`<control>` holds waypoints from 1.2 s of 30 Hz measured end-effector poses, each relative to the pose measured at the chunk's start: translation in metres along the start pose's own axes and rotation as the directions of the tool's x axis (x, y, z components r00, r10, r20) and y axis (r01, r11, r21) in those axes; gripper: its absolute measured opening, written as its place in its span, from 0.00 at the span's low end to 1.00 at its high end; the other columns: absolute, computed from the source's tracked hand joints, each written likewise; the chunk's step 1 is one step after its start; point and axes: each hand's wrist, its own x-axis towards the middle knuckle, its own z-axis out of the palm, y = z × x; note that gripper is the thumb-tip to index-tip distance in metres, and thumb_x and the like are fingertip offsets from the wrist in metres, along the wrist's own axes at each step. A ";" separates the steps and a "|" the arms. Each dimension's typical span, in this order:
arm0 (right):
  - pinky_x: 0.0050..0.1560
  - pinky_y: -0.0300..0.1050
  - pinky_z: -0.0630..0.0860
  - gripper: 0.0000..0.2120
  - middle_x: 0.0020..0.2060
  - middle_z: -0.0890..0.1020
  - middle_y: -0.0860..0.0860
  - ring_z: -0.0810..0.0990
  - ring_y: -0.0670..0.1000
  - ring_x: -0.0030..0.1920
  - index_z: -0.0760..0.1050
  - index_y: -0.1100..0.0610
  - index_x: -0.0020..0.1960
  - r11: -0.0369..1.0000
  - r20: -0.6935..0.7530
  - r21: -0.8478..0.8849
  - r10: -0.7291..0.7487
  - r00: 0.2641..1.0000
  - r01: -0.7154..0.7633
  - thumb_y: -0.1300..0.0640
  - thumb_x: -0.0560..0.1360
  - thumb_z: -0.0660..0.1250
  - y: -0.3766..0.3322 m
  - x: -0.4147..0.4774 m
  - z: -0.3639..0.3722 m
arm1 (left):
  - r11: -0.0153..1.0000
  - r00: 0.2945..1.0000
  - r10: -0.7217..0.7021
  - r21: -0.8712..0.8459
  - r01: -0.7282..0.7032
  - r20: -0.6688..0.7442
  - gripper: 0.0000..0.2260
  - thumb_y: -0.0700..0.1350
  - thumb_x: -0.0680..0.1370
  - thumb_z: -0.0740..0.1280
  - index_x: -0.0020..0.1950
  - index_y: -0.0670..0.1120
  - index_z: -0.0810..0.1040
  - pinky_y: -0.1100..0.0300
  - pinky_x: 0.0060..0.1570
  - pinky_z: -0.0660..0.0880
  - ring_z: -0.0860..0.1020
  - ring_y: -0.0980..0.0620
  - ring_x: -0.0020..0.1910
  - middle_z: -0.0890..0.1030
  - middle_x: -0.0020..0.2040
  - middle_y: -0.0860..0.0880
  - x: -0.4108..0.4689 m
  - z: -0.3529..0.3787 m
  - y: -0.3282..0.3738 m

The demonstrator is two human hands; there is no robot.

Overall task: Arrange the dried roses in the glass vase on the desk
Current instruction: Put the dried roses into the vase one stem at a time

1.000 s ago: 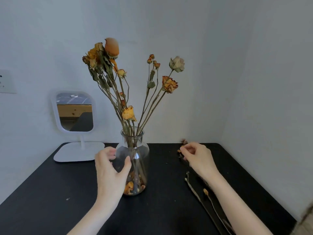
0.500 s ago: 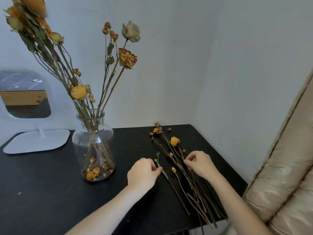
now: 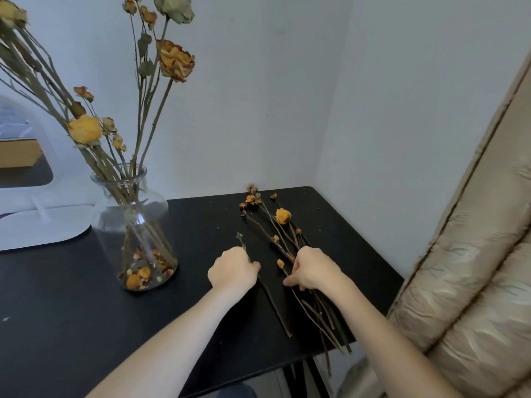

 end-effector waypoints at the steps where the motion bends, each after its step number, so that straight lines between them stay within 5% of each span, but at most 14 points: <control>1: 0.53 0.51 0.77 0.14 0.46 0.82 0.53 0.81 0.51 0.47 0.77 0.57 0.52 1.000 -0.004 -0.005 0.003 1.000 -0.003 0.51 0.71 0.71 -0.002 0.000 0.001 | 1.000 1.000 -0.009 -0.005 0.009 -0.002 0.14 0.52 0.75 0.66 0.33 0.48 0.69 0.60 0.28 0.62 0.71 0.51 0.31 0.74 0.33 0.51 0.001 -0.002 -0.003; 6: 0.51 0.48 0.78 0.06 0.42 0.82 0.52 0.80 0.50 0.43 0.77 0.58 0.44 1.000 0.029 0.022 -0.003 1.000 0.002 0.56 0.71 0.69 -0.009 0.001 0.001 | 0.999 1.000 -0.029 -0.027 0.029 0.003 0.13 0.52 0.74 0.66 0.35 0.45 0.73 0.59 0.30 0.64 0.70 0.52 0.29 0.75 0.33 0.51 -0.001 -0.011 -0.016; 11: 0.26 0.37 0.68 0.10 0.18 0.74 0.46 0.68 0.45 0.21 0.74 0.58 0.32 0.984 0.059 0.173 -0.041 0.997 0.031 0.56 0.70 0.66 -0.013 -0.005 -0.006 | 0.992 1.000 0.031 -0.123 -0.031 -0.008 0.18 0.51 0.75 0.65 0.28 0.44 0.70 0.60 0.28 0.65 0.74 0.50 0.29 0.72 0.27 0.50 -0.006 -0.023 -0.022; 15: 0.26 0.37 0.65 0.10 0.21 0.74 0.48 0.65 0.45 0.20 0.77 0.59 0.33 0.915 -0.026 0.377 -0.148 0.989 0.147 0.56 0.71 0.65 -0.020 -0.009 -0.021 | 0.955 0.992 0.115 -0.270 -0.124 -0.048 0.15 0.49 0.76 0.65 0.30 0.46 0.74 0.60 0.33 0.70 0.75 0.53 0.29 0.72 0.24 0.51 -0.017 -0.043 -0.023; 19: 0.23 0.37 0.60 0.17 0.21 0.65 0.50 0.59 0.47 0.20 0.69 0.56 0.26 0.786 -0.097 0.563 -0.244 0.965 0.255 0.55 0.72 0.65 -0.033 -0.017 -0.040 | 0.869 0.956 0.191 -0.414 -0.270 -0.222 0.04 0.45 0.76 0.66 0.41 0.50 0.77 0.65 0.36 0.70 0.74 0.57 0.35 0.76 0.34 0.52 -0.037 -0.076 -0.029; 24: 0.19 0.35 0.56 0.13 0.22 0.65 0.50 0.57 0.46 0.19 0.72 0.59 0.33 0.584 -0.224 0.707 -0.350 0.909 0.399 0.55 0.74 0.65 -0.059 -0.032 -0.052 | 0.707 0.840 0.201 -0.518 -0.480 -0.504 0.05 0.47 0.73 0.69 0.39 0.57 0.78 0.76 0.35 0.70 0.75 0.62 0.36 0.79 0.34 0.54 -0.072 -0.131 -0.054; 27: 0.19 0.35 0.55 0.12 0.20 0.67 0.48 0.57 0.45 0.18 0.72 0.60 0.34 0.509 -0.270 0.736 -0.384 0.883 0.447 0.56 0.75 0.65 -0.076 -0.041 -0.054 | 0.616 0.736 0.181 -0.508 -0.602 -0.652 0.02 0.53 0.71 0.69 0.40 0.61 0.81 0.75 0.37 0.71 0.77 0.61 0.39 0.81 0.37 0.59 -0.085 -0.170 -0.067; 32: 0.18 0.33 0.57 0.07 0.18 0.68 0.45 0.59 0.43 0.17 0.76 0.57 0.40 0.483 -0.271 0.731 -0.442 0.855 0.482 0.57 0.76 0.64 -0.100 -0.056 -0.053 | 0.497 0.515 0.042 -0.429 -0.754 -0.856 0.03 0.55 0.70 0.71 0.38 0.64 0.81 0.64 0.36 0.69 0.70 0.57 0.34 0.75 0.33 0.57 -0.086 -0.234 -0.076; 36: 0.18 0.33 0.58 0.06 0.18 0.69 0.45 0.61 0.42 0.17 0.77 0.59 0.46 0.507 -0.281 0.712 -0.430 0.858 0.486 0.57 0.76 0.64 -0.107 -0.060 -0.051 | 0.487 0.431 -0.025 -0.388 -0.783 -0.902 0.07 0.51 0.71 0.72 0.36 0.64 0.81 0.70 0.35 0.68 0.67 0.60 0.30 0.71 0.30 0.59 -0.078 -0.261 -0.074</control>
